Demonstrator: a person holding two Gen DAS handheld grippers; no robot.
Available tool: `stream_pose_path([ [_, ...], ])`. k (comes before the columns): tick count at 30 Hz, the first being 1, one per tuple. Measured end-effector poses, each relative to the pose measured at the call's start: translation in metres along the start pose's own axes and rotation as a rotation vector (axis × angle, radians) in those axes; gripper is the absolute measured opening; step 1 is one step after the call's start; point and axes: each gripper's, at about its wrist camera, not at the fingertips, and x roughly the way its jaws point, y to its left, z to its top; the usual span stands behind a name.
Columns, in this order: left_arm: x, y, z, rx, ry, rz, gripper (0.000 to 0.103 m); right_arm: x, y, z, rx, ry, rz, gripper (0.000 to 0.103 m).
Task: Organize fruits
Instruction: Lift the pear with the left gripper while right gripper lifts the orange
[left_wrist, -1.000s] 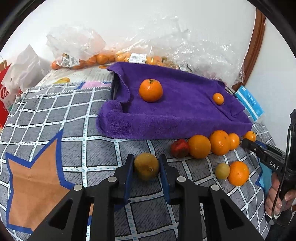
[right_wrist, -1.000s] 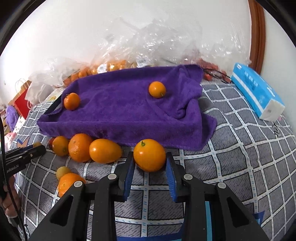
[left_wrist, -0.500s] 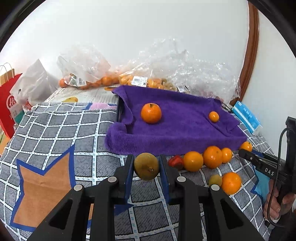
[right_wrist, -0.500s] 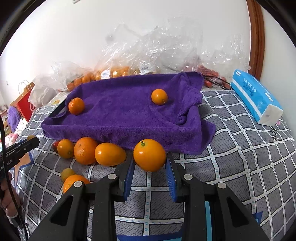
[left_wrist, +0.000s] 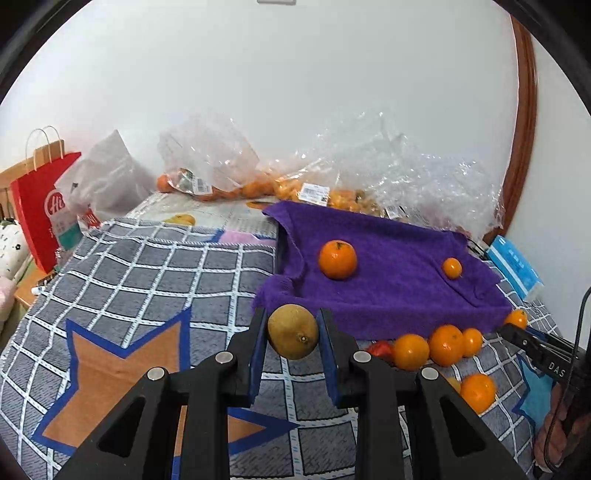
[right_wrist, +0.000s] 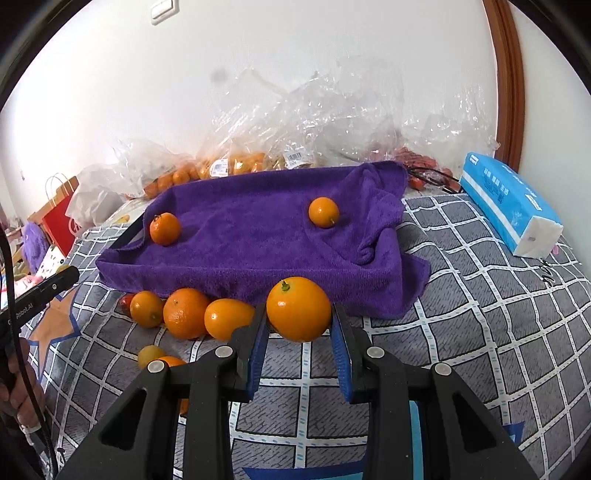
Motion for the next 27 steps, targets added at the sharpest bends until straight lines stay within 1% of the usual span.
stream_pose_path([
  [6, 0.0, 0.002, 0.0, -0.01, -0.002, 0.018, 0.026, -0.003, -0.002, 0.0, 0.011, -0.017, -0.008, 0.033],
  [14, 0.0, 0.008, 0.001, -0.048, -0.015, 0.044, 0.026, -0.003, -0.003, 0.001, 0.029, -0.043, -0.016, 0.033],
  [18, -0.003, 0.012, 0.002, -0.068, -0.035, 0.064, 0.026, -0.003, -0.004, 0.003, 0.036, -0.051, -0.036, 0.033],
  [22, -0.004, 0.012, 0.002, -0.065, -0.044, 0.074, 0.026, -0.006, -0.001, 0.004, 0.028, -0.085, -0.057, 0.033],
  [27, -0.006, 0.01, 0.002, -0.056, -0.057, 0.085, 0.026, -0.015, 0.004, 0.005, 0.008, -0.15, -0.087, 0.033],
])
